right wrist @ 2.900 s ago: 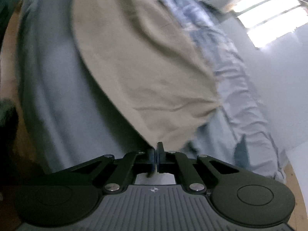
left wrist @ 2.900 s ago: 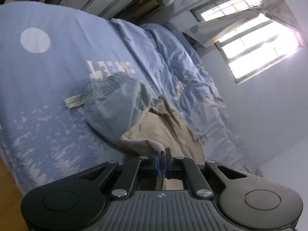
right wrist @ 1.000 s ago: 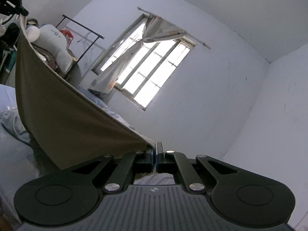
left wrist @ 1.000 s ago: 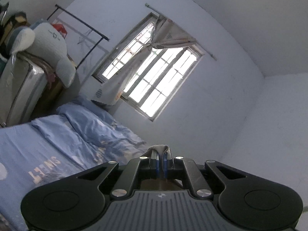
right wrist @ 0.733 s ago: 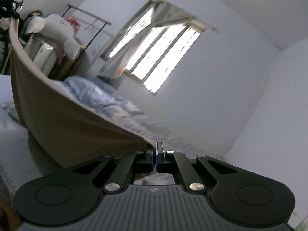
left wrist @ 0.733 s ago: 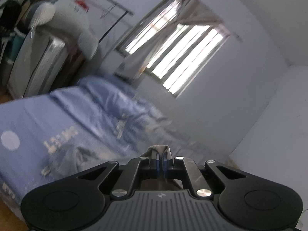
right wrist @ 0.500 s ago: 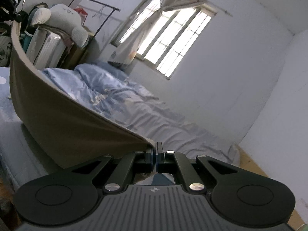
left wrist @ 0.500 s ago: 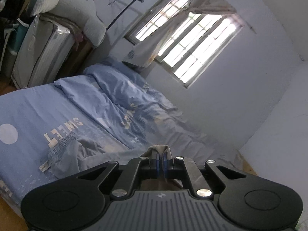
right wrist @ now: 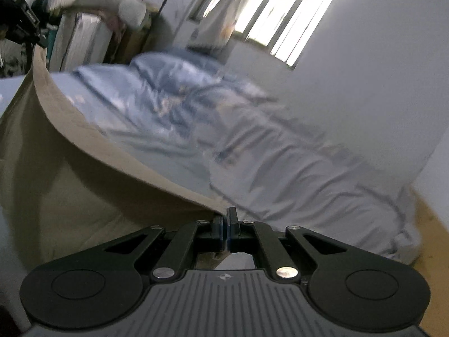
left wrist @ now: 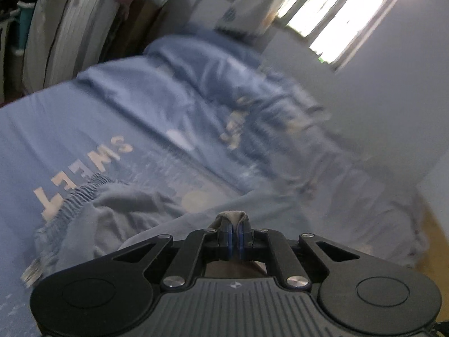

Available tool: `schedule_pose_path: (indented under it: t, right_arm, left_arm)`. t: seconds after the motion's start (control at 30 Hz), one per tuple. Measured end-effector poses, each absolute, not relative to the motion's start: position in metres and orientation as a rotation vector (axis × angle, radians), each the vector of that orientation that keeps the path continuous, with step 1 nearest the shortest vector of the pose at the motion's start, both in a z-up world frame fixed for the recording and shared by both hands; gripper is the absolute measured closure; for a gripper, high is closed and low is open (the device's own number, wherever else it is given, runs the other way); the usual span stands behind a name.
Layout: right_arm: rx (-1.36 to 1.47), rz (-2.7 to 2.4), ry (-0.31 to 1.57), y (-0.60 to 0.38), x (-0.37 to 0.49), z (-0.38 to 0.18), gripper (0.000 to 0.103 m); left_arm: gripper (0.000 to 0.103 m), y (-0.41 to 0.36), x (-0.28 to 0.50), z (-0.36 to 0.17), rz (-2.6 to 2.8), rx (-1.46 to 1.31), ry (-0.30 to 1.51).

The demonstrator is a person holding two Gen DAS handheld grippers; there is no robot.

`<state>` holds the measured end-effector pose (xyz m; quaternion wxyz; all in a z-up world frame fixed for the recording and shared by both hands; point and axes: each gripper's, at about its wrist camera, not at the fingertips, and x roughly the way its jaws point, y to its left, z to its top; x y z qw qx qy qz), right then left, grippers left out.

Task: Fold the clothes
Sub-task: 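Lift the beige shirt high with both grippers, stretching it between them, then lay the shirt down and open both grippers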

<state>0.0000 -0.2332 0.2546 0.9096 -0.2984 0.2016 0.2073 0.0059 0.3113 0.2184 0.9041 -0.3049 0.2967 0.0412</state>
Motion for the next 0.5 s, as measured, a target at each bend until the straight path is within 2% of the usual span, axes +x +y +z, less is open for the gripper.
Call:
schedule_pose_path:
  t: [0.3, 0.47, 0.5]
  right_arm:
    - [-0.579, 0.460, 0.594, -0.223, 0.129, 0.183, 0.103]
    - [-0.475, 0.483, 0.744, -0.223, 0.191, 0.133, 0.103]
    - [-0.456, 0.490, 0.781, -0.224, 0.200, 0.120, 0.103]
  left_arm:
    - [0.101, 0.310, 0.118, 0.148, 0.170, -0.614, 0.723]
    - [0.100, 0.314, 0.153, 0.094, 0.233, -0.599, 0.802]
    - [0.097, 0.313, 0.156, 0.085, 0.235, -0.593, 0.812]
